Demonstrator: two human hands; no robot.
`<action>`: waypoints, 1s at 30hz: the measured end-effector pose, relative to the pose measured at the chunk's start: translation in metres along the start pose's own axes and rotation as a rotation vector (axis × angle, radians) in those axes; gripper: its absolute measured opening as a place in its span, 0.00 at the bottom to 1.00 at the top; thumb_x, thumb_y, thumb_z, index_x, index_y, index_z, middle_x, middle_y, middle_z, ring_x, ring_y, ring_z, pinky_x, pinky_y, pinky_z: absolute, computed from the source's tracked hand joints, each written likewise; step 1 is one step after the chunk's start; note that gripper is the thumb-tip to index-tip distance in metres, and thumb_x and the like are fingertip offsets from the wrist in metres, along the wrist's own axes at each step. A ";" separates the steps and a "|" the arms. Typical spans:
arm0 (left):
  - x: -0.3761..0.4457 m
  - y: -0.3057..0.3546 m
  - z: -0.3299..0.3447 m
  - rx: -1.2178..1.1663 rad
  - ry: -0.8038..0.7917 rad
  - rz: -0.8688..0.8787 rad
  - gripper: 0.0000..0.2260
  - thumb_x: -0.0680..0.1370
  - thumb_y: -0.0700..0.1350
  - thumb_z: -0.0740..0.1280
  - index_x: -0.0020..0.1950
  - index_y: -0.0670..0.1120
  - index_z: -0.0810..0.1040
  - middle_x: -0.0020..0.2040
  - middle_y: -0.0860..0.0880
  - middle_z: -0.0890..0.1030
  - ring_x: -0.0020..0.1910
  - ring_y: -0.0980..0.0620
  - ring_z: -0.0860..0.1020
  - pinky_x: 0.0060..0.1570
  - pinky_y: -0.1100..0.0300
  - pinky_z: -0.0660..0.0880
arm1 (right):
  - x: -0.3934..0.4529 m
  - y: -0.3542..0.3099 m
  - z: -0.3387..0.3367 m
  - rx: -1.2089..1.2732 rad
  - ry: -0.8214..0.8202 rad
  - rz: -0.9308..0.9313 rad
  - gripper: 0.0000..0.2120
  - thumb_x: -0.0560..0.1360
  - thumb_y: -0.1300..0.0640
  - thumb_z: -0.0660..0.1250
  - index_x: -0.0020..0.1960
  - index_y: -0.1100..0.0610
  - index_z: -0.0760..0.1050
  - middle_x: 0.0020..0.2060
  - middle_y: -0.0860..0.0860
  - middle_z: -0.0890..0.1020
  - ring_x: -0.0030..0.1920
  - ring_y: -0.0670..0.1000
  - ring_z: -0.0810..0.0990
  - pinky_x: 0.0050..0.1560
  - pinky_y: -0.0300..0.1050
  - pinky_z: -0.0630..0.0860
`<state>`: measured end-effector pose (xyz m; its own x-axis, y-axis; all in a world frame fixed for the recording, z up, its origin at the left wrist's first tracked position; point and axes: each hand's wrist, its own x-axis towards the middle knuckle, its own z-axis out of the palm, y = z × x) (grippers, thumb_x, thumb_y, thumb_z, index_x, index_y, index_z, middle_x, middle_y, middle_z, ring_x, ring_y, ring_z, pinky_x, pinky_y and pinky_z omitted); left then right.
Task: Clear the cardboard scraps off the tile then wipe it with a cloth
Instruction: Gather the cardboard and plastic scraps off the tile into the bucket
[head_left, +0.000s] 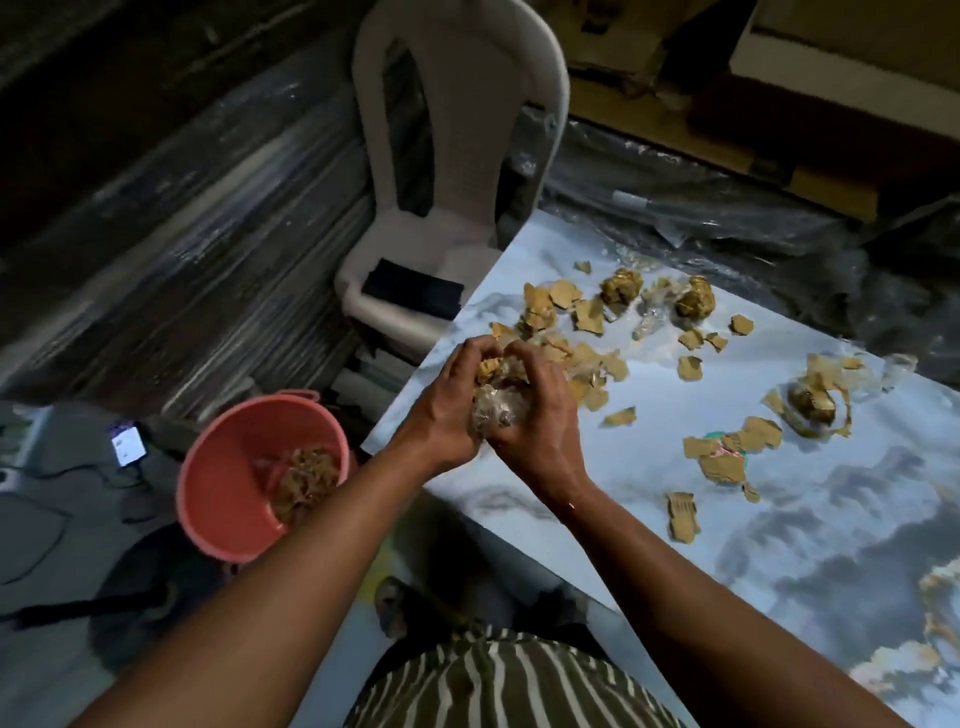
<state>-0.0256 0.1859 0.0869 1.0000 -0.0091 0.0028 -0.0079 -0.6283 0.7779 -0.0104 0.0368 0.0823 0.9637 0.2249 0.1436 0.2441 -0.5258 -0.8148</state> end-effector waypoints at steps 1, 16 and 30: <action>-0.005 -0.010 -0.014 -0.007 0.003 -0.008 0.39 0.68 0.36 0.75 0.72 0.60 0.61 0.65 0.59 0.72 0.60 0.56 0.76 0.57 0.65 0.73 | 0.001 -0.011 0.013 0.002 -0.011 -0.010 0.38 0.63 0.59 0.79 0.71 0.52 0.71 0.63 0.50 0.78 0.61 0.49 0.77 0.60 0.35 0.73; -0.138 -0.140 -0.188 -0.003 0.308 -0.252 0.42 0.67 0.36 0.79 0.71 0.61 0.61 0.66 0.57 0.73 0.61 0.56 0.77 0.58 0.57 0.78 | -0.014 -0.154 0.207 0.195 -0.373 -0.248 0.42 0.64 0.56 0.80 0.75 0.50 0.68 0.66 0.52 0.75 0.62 0.42 0.73 0.63 0.29 0.69; -0.183 -0.291 -0.166 -0.018 0.474 -0.730 0.41 0.69 0.32 0.73 0.73 0.57 0.58 0.66 0.52 0.73 0.59 0.54 0.76 0.50 0.62 0.78 | -0.009 -0.110 0.386 0.068 -0.843 -0.188 0.39 0.66 0.60 0.75 0.75 0.48 0.68 0.62 0.53 0.76 0.61 0.54 0.76 0.63 0.48 0.74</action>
<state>-0.2051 0.4995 -0.0359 0.6518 0.7188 -0.2420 0.6322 -0.3387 0.6969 -0.0881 0.4095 -0.0460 0.5002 0.8504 -0.1631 0.3584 -0.3748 -0.8550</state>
